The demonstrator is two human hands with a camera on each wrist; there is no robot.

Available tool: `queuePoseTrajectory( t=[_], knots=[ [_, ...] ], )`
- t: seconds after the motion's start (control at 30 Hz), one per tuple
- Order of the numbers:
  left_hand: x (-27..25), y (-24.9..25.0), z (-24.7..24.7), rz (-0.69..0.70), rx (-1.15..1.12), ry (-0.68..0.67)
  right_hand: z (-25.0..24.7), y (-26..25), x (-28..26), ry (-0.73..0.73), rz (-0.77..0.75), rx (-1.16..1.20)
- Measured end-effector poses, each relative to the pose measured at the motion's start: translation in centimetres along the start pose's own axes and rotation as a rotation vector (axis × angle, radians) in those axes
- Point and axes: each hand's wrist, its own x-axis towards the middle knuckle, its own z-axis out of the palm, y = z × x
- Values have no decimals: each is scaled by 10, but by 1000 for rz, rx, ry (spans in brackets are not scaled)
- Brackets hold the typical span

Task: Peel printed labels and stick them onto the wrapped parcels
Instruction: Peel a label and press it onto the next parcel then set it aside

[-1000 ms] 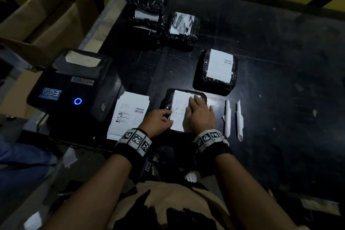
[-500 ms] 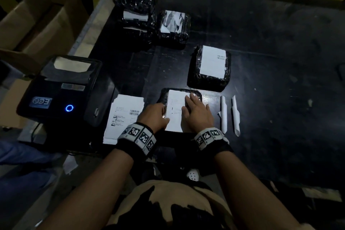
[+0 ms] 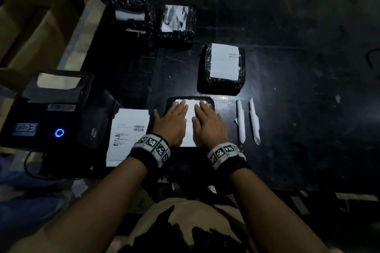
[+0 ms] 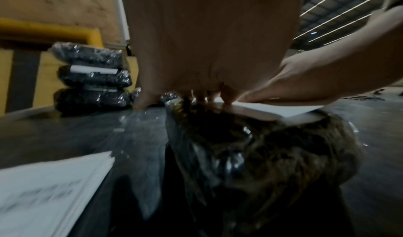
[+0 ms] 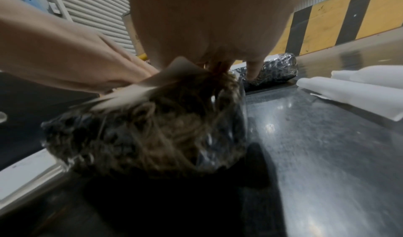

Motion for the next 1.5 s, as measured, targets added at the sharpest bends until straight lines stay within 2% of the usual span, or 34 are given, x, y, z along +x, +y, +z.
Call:
queuePoseTrajectory(
  t=[0.17, 0.33, 0.43, 0.5, 0.7, 0.9, 1.0, 1.07, 1.27, 1.4, 1.5],
  knots=[
    [3, -4, -3, -55, -100, -10, 4, 2, -3, 7, -3, -44],
    [5, -9, -5, -35, -175, -30, 3, -7, -4, -3, 83, -127],
    [4, -8, -5, -30, -199, -23, 0, -17, 2, 6, -9, -164],
    [3, -9, -5, -30, -201, -16, -1, -17, 3, -52, -62, -179],
    [2, -11, -9, -21, -212, -40, -4, -6, 4, -12, 46, -214],
    [1, -14, -11, -13, -249, -70, -10, -8, 2, -62, 165, -135],
    [2, -17, -9, 2, -270, -61, -7, -15, -7, 14, 17, -87],
    [2, -18, -9, 9, -272, -63, 2, -19, -18, 6, -49, -81],
    [1, -22, -7, 35, -241, -101, 8, -7, -35, -26, 140, -164],
    [0, -19, -9, 41, -159, -98, 8, -9, -35, -59, 168, -128],
    [-11, -13, 3, 90, -58, -46, 8, -7, -36, -59, 164, -102]
  ],
)
